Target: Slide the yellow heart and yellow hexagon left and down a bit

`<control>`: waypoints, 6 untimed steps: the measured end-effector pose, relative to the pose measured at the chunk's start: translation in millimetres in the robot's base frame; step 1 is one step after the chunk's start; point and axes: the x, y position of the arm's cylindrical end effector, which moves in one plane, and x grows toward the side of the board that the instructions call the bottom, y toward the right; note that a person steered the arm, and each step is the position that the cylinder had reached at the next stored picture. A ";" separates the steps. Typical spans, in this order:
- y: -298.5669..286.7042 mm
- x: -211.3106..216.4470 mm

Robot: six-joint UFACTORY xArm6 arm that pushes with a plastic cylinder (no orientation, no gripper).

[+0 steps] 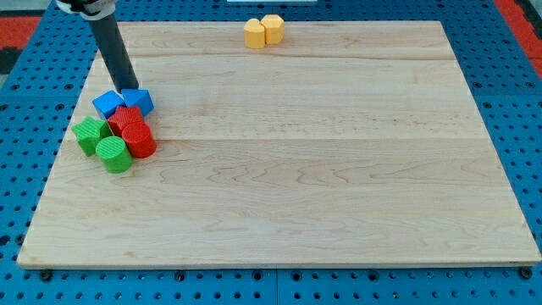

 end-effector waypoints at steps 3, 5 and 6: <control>107.7 29.6; 115.2 6.0; 237.8 -43.9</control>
